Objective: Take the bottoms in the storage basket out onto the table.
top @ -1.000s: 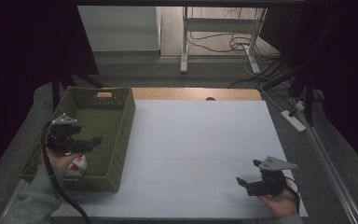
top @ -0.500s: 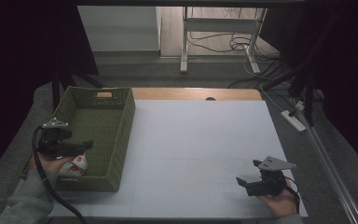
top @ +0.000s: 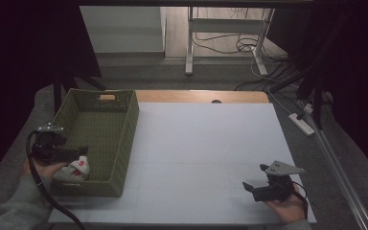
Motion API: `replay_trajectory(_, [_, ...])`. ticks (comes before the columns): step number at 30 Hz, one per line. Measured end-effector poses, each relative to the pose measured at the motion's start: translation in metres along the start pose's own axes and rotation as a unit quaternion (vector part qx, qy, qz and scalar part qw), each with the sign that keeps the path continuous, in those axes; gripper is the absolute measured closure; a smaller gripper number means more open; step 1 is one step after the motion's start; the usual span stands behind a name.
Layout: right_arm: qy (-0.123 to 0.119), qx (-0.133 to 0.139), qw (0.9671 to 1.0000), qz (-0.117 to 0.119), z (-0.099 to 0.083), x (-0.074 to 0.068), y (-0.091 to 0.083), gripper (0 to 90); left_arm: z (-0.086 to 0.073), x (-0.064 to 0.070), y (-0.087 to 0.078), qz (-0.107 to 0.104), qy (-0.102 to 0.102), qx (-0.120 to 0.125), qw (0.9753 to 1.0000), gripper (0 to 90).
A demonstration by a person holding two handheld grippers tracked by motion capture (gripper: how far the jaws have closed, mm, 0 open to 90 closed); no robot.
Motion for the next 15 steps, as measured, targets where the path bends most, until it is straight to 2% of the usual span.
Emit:
replay_trajectory(11, [0.000, -0.001, 1.0000, 0.001, -0.0006, -0.0003, 0.0008, 6.0, -0.0049, -0.0051, 0.0036, 0.006, -0.005, -0.016, 0.9998, 4.8])
replay_trajectory(15, [0.003, 0.000, 1.0000, 0.002, -0.0004, 0.0002, 0.0004, 6.0, -0.0054, -0.0068, 0.0055, 0.013, -0.003, -0.034, 0.9993, 4.7])
Point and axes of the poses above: each handheld gripper's, and its own axes: y roughly forward along the jaws, z roughly out of its top, x roughly to its right, the point moved 7 cm from there along y, roughly forward along the jaws, and after that the axes turned 2 degrees about -z, right-handed, at the moved point
